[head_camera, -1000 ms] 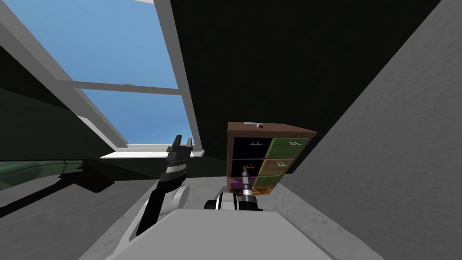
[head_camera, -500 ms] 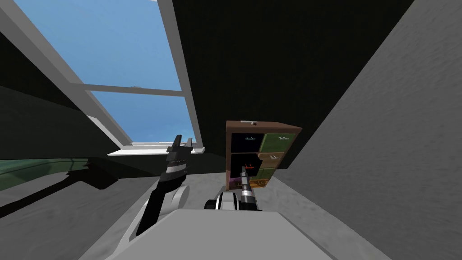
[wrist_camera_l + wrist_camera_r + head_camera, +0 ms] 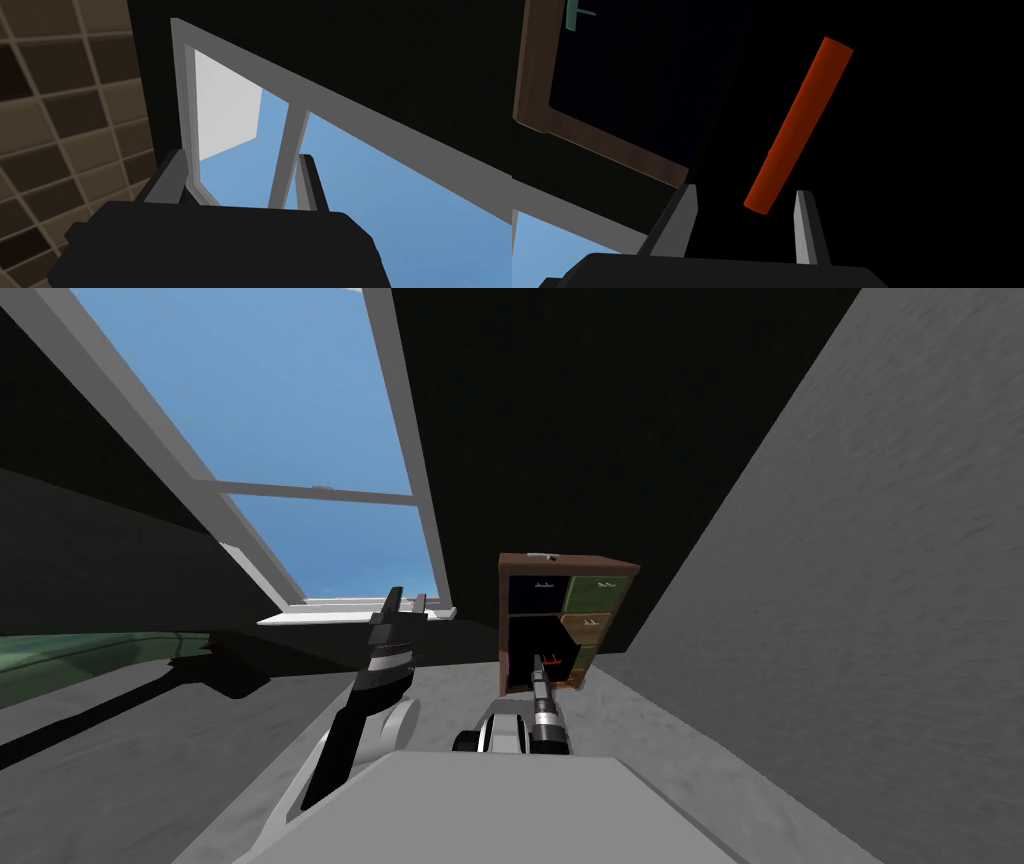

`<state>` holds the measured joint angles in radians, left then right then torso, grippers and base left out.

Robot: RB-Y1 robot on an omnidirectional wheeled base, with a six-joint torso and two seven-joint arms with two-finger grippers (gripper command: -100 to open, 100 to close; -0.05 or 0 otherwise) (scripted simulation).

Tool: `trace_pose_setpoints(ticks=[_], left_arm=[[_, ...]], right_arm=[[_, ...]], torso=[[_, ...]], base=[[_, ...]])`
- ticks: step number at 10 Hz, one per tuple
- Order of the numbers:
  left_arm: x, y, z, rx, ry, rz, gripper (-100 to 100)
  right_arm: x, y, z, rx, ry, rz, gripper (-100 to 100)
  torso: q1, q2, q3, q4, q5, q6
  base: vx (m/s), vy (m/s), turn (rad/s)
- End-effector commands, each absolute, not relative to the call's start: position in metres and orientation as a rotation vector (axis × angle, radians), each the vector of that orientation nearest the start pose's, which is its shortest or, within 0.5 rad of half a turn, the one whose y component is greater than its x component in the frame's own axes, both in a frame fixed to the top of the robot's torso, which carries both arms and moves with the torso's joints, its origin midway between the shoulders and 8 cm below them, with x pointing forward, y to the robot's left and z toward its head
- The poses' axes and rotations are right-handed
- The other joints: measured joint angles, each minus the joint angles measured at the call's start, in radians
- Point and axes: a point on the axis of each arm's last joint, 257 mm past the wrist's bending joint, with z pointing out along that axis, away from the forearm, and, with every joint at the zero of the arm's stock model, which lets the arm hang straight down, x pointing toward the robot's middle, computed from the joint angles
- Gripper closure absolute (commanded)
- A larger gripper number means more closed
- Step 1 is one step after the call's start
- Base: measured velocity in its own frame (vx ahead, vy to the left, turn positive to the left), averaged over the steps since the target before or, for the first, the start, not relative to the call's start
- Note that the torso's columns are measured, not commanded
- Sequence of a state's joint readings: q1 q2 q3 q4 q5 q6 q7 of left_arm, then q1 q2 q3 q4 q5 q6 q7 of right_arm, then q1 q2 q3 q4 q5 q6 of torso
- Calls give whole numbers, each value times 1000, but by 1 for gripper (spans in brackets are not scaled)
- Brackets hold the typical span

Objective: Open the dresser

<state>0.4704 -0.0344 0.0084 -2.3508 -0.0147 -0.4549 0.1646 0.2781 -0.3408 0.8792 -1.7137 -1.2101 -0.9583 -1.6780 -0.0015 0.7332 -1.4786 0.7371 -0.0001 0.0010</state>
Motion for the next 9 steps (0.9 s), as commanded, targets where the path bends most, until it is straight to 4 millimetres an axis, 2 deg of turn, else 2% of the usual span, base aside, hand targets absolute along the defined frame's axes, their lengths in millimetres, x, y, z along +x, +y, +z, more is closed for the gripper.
trace_pose_setpoints(ticks=[1, 7, 8, 9], left_arm=[[337, 279, 57, -687, 509, -1459, 0], [337, 279, 57, -687, 509, -1459, 0], [337, 279, 57, -687, 509, -1459, 0], [337, 279, 57, -687, 509, -1459, 0]], right_arm=[[364, -113, -241, -1354, 973, -1557, -100], [372, -91, -206, -1358, 942, -1540, -100], [369, -93, -216, -1372, 955, -1533, -100], [369, -91, -217, -1379, 951, -1532, 0]], torso=[[1, -4, -3, 0, 0, -2], [2, 8, 4, 4, 1, -1], [3, 10, 4, 7, 2, -1], [3, 10, 5, 6, 2, -1]], base=[[23, -28, -39], [0, -21, -44], [-1, -10, -3], [0, 0, 0]])
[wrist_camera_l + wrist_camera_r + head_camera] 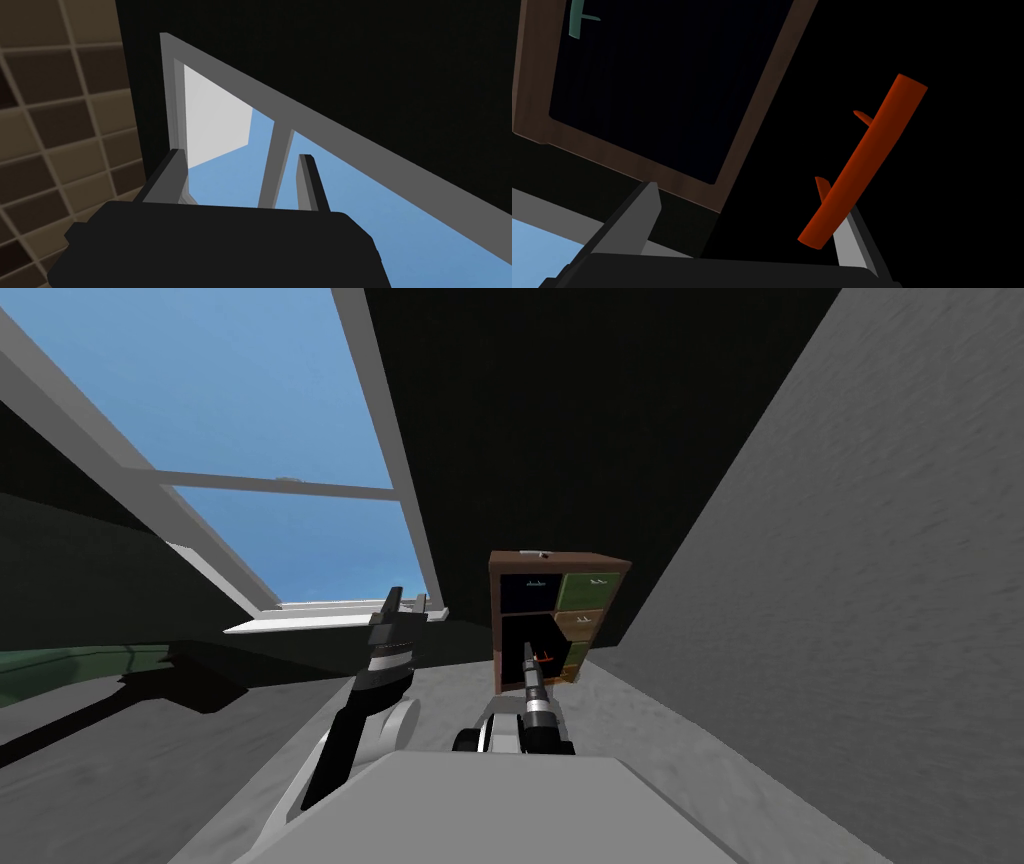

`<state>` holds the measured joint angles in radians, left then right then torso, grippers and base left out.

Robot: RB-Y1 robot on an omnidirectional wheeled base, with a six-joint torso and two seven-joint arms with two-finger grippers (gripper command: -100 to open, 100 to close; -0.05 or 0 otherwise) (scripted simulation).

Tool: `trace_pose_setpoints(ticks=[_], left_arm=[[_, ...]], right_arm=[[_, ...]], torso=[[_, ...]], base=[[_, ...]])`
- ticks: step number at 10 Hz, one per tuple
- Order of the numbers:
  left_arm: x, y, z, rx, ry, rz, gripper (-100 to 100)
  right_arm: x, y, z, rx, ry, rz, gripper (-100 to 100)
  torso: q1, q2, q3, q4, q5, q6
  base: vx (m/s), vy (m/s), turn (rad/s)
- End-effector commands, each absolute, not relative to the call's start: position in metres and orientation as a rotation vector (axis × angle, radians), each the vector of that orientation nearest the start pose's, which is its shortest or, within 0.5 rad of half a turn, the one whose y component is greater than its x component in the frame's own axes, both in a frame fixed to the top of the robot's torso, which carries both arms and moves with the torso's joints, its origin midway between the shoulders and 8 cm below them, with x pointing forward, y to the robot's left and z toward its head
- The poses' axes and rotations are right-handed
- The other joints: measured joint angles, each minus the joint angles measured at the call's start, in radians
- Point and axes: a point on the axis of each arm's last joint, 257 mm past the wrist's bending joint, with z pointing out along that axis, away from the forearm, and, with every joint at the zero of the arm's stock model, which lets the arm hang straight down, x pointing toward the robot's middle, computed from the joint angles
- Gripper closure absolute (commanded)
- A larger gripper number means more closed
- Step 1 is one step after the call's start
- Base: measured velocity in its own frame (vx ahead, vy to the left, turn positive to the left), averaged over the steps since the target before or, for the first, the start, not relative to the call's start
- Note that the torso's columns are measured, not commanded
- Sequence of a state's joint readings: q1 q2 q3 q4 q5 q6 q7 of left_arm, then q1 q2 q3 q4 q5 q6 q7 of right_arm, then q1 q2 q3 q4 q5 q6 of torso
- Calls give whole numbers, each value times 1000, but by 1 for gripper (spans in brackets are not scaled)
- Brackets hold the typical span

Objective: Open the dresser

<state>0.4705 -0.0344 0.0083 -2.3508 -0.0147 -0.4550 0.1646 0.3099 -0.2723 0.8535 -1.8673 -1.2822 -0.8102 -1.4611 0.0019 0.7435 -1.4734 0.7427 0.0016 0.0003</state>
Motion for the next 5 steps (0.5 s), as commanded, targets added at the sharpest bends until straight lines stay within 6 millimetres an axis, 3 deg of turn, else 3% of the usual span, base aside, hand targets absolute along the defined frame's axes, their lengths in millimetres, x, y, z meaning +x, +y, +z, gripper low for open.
trace_pose_setpoints(ticks=[1, 5], left_arm=[[337, 279, 57, -687, 509, -1459, 0], [337, 279, 57, -687, 509, -1459, 0]], right_arm=[[369, -92, -219, -1382, 953, -1530, 0], [368, -92, -222, -1389, 956, -1528, 0]], torso=[[0, -1, -1, -1, 0, 0], [-2, -5, -2, -4, -1, 0]], base=[[0, 0, 0], [0, 0, 0]])
